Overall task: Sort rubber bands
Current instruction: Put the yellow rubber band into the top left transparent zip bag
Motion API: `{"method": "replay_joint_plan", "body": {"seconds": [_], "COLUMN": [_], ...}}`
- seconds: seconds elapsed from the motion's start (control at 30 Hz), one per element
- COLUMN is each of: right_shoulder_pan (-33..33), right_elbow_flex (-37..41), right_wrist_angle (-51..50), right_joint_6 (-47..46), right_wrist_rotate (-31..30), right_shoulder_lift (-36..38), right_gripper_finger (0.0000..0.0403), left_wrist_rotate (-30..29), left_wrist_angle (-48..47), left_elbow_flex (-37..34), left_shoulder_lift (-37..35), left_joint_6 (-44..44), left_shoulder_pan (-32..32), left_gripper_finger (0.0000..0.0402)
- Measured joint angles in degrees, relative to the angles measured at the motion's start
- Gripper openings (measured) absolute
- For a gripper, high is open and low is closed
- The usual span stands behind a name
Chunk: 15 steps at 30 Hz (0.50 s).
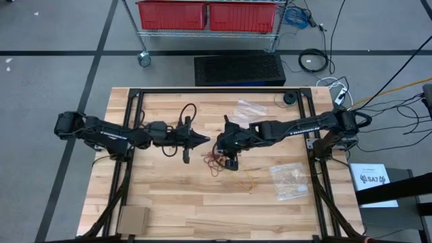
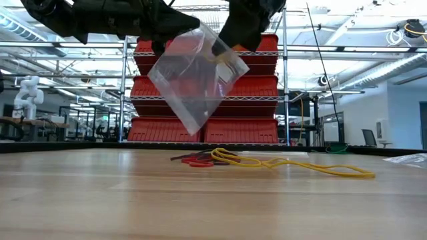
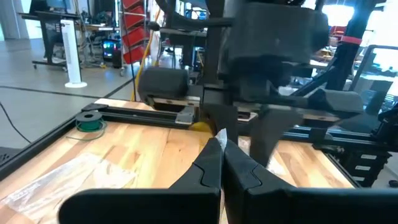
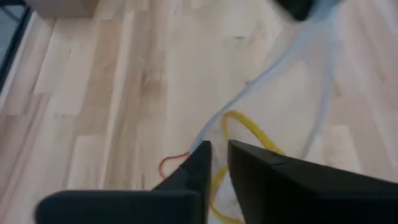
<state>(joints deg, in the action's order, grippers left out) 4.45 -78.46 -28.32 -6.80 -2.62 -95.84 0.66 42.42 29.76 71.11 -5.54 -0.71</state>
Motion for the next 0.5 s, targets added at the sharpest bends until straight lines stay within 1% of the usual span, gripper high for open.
{"method": "replay_joint_plan", "body": {"seconds": [0.17, 0.3, 0.4, 0.5], "right_shoulder_pan": [-0.2, -1.47, -3.22, -4.82], "right_elbow_flex": [0.0, 0.0, 0.0, 0.02], "right_wrist_angle": [0.3, -0.64, -3.26, -5.82], "right_joint_6": [0.14, -1.26, -2.45, -3.47], "right_wrist_rotate": [-0.37, 0.06, 0.64, 3.2], "right_shoulder_lift": [0.18, 0.38, 0.37, 0.57], "right_gripper_finger": [0.0129, 0.0178, 0.0196, 0.02], "left_wrist_rotate": [-2.62, -3.49, -3.71, -3.71], "left_wrist_angle": [0.22, 0.76, 0.71, 0.67], "left_elbow_flex": [0.0, 0.37, 1.65, 3.49], "left_shoulder_lift": [0.6, 3.07, 5.91, 8.62], "left_joint_6": [0.0, -0.07, -0.13, 0.01], "left_shoulder_pan": [-0.02, -0.02, -0.02, -0.04], "left_gripper_finger": [0.0, 0.0, 0.0, 0.0]}}
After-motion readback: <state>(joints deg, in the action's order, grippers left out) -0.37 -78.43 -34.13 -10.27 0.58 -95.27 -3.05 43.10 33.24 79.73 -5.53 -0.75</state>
